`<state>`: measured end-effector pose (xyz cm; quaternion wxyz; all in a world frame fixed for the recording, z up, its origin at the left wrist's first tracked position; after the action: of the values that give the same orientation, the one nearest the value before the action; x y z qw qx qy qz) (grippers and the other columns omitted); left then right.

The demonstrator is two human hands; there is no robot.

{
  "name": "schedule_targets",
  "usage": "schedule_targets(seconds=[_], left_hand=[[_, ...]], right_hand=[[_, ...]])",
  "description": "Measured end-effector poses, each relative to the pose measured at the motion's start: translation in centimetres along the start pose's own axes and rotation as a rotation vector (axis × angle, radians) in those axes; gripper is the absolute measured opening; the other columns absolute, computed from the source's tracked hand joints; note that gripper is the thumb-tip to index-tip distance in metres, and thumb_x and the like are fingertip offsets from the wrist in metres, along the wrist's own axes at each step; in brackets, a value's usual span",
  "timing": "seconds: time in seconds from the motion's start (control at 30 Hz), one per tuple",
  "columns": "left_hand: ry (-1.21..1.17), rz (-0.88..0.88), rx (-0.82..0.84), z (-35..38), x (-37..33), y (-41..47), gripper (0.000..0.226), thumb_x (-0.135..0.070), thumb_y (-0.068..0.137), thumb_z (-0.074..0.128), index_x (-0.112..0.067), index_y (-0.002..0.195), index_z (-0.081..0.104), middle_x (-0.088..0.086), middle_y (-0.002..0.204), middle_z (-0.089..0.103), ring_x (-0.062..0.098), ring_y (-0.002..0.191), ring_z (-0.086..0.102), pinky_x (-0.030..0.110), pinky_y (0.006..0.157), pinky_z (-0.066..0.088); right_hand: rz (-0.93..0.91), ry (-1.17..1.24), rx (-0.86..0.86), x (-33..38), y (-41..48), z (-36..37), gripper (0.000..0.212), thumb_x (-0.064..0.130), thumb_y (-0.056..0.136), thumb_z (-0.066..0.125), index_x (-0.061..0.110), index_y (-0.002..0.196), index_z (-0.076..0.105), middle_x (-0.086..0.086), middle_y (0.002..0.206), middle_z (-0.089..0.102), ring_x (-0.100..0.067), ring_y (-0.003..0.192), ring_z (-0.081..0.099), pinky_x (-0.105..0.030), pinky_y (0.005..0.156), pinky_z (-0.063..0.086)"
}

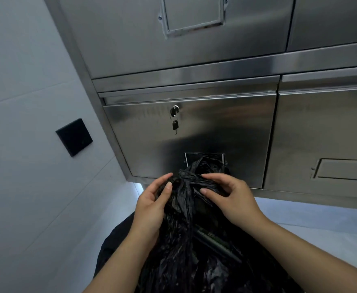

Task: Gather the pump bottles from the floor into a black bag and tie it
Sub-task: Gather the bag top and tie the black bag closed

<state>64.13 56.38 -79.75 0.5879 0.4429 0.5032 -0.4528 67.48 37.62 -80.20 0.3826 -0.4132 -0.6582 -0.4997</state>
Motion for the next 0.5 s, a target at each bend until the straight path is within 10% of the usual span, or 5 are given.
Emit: schedule_targets(seconds=[0.5], left_hand=[[-0.043, 0.027, 0.013, 0.4, -0.2, -0.6, 0.014, -0.024, 0.076, 0.069, -0.029, 0.089, 0.07, 0.0, 0.099, 0.071, 0.019, 0.093, 0.069, 0.026, 0.073, 0.055]], right_hand=[[-0.066, 0.194, 0.203, 1.6, -0.6, 1.8, 0.032, 0.008, 0.079, 0.069, 0.035, 0.096, 0.07, 0.008, 0.1, 0.073, -0.005, 0.099, 0.066, -0.016, 0.087, 0.047]])
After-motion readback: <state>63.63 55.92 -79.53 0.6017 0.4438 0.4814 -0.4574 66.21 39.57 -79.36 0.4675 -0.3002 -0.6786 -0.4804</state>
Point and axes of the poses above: each hand's wrist, its own y-axis towards the middle knuckle, its own z-axis out of the palm, x = y × z, the point moved 2 cm from there along y, towards the middle knuckle
